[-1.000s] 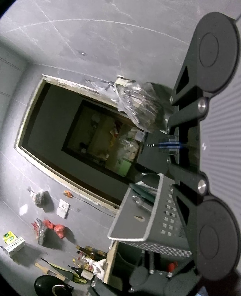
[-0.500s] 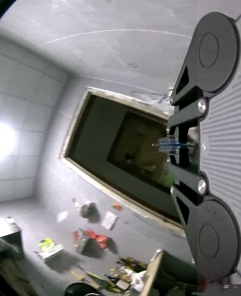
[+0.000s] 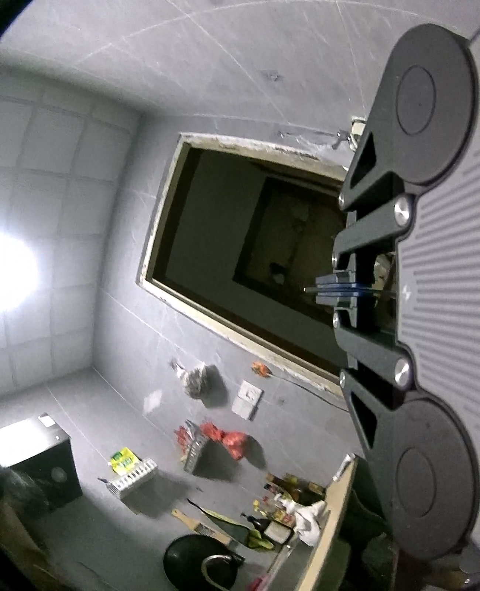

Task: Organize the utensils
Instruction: 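Lower the fork into the basket and open the right gripper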

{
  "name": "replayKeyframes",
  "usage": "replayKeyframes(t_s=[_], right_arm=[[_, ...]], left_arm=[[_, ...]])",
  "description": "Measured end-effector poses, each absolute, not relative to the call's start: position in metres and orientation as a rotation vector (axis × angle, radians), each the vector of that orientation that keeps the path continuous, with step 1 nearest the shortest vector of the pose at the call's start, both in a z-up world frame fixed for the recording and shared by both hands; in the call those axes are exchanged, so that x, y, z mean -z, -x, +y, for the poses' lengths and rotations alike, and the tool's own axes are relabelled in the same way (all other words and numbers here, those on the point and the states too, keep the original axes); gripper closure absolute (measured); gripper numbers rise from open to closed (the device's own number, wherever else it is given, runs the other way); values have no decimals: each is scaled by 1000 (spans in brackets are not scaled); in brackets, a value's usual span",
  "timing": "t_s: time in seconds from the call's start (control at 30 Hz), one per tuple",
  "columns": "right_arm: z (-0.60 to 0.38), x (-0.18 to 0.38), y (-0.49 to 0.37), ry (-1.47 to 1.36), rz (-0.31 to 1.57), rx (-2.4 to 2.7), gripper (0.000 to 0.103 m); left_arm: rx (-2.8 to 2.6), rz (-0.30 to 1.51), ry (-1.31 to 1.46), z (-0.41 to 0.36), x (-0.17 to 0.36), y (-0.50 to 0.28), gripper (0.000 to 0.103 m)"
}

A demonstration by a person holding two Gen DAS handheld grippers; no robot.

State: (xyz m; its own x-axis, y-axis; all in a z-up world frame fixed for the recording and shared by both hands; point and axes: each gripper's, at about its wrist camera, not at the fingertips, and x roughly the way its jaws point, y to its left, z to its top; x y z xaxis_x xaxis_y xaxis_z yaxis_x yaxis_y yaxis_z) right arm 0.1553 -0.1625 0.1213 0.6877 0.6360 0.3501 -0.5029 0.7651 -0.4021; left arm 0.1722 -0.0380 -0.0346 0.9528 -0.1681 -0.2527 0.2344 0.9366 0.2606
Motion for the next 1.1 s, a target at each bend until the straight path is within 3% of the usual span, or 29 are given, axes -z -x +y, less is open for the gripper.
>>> replayKeyframes(t_s=[0.87,1.1], right_arm=[[-128,-43,-174,416,-230,-719,100],[-134,-43,-179,389,-202,-723,100]], left_arm=[[208,231,-293,-38,35,-172,22],[209,231,-295,-38,34,-174,22]])
